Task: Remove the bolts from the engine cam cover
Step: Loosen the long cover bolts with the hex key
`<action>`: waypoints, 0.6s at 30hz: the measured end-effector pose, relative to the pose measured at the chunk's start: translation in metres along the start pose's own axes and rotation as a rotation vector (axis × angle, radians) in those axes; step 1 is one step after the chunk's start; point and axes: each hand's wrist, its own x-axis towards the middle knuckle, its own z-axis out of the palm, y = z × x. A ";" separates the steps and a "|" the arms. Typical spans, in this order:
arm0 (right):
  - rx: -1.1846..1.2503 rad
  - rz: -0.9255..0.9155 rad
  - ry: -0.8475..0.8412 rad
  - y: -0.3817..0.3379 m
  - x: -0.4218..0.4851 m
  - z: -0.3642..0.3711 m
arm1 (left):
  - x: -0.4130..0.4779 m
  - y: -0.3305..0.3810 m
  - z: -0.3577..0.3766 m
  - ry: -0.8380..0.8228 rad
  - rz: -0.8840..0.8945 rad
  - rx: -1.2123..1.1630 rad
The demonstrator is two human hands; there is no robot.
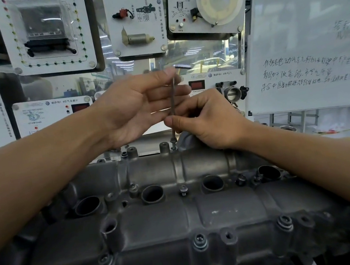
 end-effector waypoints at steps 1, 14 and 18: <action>-0.009 -0.006 -0.008 0.000 0.000 -0.001 | -0.002 0.003 -0.002 -0.051 -0.034 -0.067; -0.027 -0.004 -0.081 0.001 -0.001 -0.003 | 0.000 0.003 -0.006 -0.063 0.020 0.097; -0.003 -0.007 -0.067 0.001 -0.001 -0.001 | 0.000 0.000 -0.007 0.055 0.183 0.358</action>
